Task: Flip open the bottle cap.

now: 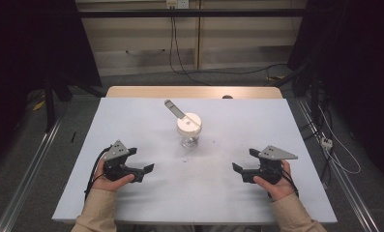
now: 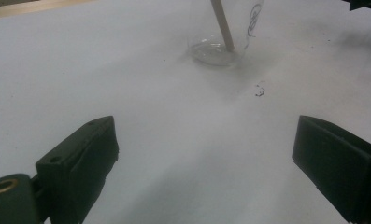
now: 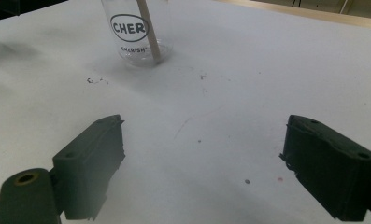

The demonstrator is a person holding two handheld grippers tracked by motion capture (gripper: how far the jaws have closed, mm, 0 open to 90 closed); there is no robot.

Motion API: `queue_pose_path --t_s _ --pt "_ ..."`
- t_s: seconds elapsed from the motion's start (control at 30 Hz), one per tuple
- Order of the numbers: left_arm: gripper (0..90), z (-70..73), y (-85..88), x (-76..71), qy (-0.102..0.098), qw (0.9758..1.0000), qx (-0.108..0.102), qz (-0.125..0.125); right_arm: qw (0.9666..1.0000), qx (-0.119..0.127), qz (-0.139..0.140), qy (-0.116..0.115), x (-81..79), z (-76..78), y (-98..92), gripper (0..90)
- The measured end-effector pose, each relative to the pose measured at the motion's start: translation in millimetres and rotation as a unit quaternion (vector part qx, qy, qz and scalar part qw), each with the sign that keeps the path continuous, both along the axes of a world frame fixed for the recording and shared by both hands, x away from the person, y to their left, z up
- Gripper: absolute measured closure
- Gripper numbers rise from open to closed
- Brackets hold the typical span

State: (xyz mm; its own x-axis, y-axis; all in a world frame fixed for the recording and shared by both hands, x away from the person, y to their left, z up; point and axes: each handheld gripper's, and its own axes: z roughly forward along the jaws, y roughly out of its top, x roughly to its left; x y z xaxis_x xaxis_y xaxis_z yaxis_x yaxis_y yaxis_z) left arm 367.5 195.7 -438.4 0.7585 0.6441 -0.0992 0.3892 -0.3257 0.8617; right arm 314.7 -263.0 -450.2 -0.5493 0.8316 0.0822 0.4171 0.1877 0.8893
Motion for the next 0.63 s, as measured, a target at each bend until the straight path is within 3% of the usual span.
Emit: queue_pose_path --t_s 0.37,0.63 --pt "6.6 -2.8 16.7 -4.2 0.001 0.9999 0.000 0.013 0.9999 -0.006 -0.001 0.008 -5.8 -4.6 -8.5 12.7" --pt "6.4 -4.4 16.8 -3.3 0.001 0.9999 0.006 0.014 1.0000 -0.007 -0.001 0.002 -5.1 -3.8 -7.7 12.6"
